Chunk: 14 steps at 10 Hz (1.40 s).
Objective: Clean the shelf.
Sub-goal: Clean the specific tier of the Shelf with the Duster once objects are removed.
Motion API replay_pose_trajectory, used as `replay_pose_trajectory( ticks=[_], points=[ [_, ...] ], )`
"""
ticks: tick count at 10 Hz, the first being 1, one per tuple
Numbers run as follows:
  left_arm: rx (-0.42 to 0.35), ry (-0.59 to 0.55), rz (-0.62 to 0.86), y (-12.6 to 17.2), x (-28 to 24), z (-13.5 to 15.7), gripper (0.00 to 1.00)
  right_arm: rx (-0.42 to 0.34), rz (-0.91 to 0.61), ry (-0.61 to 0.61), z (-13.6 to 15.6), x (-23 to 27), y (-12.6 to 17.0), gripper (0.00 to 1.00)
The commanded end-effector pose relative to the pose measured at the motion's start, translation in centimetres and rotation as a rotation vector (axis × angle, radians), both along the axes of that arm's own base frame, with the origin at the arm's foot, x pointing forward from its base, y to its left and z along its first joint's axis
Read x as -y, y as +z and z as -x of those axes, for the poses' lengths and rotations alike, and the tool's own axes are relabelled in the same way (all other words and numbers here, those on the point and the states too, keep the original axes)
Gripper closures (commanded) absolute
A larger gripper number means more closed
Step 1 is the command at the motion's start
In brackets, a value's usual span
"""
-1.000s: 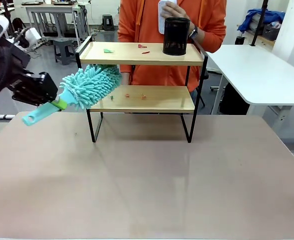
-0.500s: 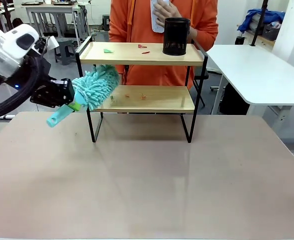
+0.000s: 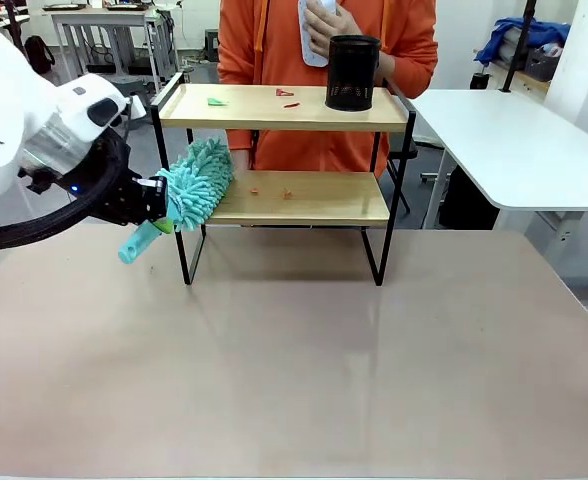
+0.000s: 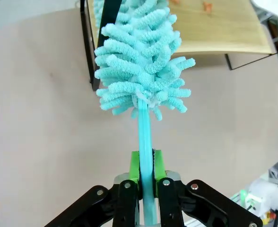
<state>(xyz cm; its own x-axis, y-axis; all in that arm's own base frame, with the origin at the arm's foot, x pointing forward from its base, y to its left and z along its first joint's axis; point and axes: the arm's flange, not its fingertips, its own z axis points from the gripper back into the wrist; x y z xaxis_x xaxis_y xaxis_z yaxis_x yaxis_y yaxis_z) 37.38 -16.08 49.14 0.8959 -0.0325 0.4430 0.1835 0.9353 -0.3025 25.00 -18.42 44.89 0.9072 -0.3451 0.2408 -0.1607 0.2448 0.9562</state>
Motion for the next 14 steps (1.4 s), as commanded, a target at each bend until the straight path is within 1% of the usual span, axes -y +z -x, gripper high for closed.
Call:
replay_pose_trajectory(
  ticks=[1,2,5,6,7,9,10,12,13,14],
  points=[
    [-0.008,0.028,-0.015,0.2,1.0,-0.8,0.88,0.022,0.009,0.011,0.0,0.1,0.0,0.00],
    [-0.019,0.008,-0.009,0.2,1.3,-0.8,0.88,0.022,0.009,0.011,0.0,0.1,0.0,0.00],
    [-0.035,-0.096,0.048,0.2,1.6,-0.8,0.88,0.022,0.009,0.011,0.0,0.1,0.0,0.00],
    [-0.030,-0.122,0.056,0.3,2.1,-0.9,0.88,0.022,0.009,0.011,0.0,0.1,0.0,0.00],
    [-0.027,-0.155,0.050,0.4,2.9,-1.1,0.88,0.022,0.009,0.011,0.0,0.1,0.0,0.00],
    [-0.048,-0.263,0.022,0.0,4.4,-1.3,0.88,0.022,0.009,0.011,0.0,0.1,0.0,0.00],
    [-0.073,-0.328,0.049,0.2,4.5,-1.2,0.88,0.022,0.009,0.011,0.0,0.1,0.0,0.00],
    [-0.162,-0.474,0.092,0.6,4.0,-0.9,0.88,0.022,0.009,0.011,0.0,0.1,0.0,0.00],
    [-0.225,-0.591,0.099,0.7,3.9,-0.6,0.88,0.022,0.009,0.011,0.0,0.1,0.0,0.00],
    [-0.313,-0.777,0.091,0.8,3.7,0.1,0.88,0.022,0.009,0.011,0.0,0.1,0.0,0.00]
  ],
)
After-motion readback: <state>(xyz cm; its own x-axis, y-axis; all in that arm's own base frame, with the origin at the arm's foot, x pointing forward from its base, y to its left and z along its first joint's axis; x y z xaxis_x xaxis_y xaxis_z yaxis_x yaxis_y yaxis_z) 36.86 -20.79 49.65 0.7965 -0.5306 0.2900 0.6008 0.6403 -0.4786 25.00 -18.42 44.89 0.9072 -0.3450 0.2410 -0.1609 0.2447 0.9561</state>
